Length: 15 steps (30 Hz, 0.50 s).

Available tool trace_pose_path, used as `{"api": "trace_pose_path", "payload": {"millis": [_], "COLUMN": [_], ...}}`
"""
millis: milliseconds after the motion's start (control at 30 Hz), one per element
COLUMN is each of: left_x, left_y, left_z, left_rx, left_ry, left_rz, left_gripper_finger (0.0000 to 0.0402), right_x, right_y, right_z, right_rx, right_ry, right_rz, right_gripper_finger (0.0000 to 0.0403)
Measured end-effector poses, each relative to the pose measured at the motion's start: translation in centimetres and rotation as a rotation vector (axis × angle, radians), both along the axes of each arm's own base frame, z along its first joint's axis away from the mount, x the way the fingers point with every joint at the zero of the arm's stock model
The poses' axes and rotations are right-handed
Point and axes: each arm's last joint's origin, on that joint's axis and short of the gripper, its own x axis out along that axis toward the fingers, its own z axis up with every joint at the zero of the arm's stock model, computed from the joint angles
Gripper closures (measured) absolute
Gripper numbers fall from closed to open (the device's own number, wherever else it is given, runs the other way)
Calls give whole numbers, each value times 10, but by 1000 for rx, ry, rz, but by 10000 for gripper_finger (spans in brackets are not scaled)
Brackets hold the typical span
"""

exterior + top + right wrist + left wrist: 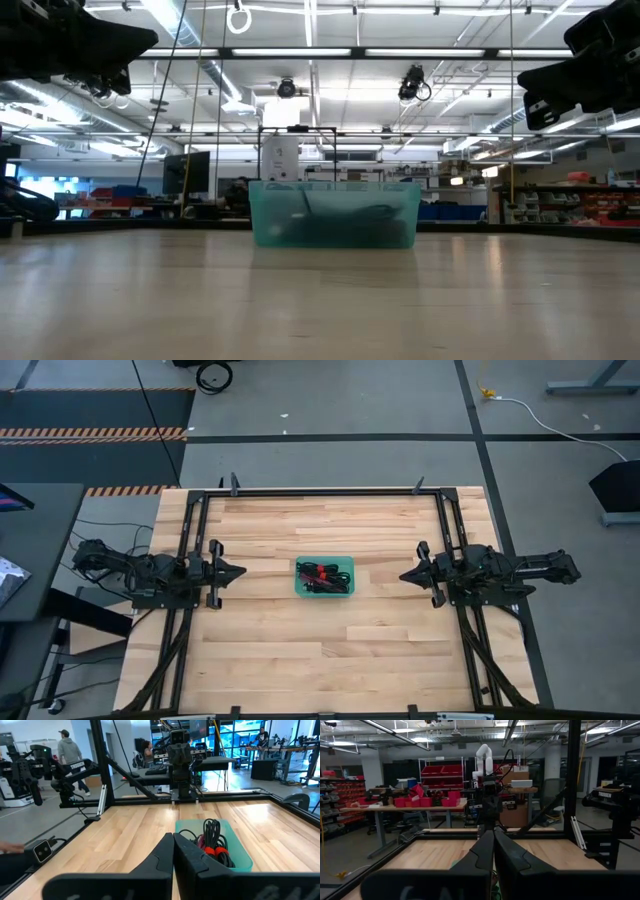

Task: Pick and place USB-C Cables
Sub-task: Return to Home Position

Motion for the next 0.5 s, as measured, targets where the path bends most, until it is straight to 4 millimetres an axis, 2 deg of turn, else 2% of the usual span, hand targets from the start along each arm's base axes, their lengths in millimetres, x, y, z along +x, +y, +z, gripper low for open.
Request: {"api": "trace_pose_path", "payload": {"millis": [500], "left_x": [0], "left_y": [0], "left_z": [0], "left_rx": [0], "left_ry": [0], "left_rz": [0], "left_gripper_finger": [381], "right_x": [0], "right_y": [0], "right_z": [0], "right_rx": [0], "right_ry": [0], "right_rz": [0], "right_gripper_finger": [391]}}
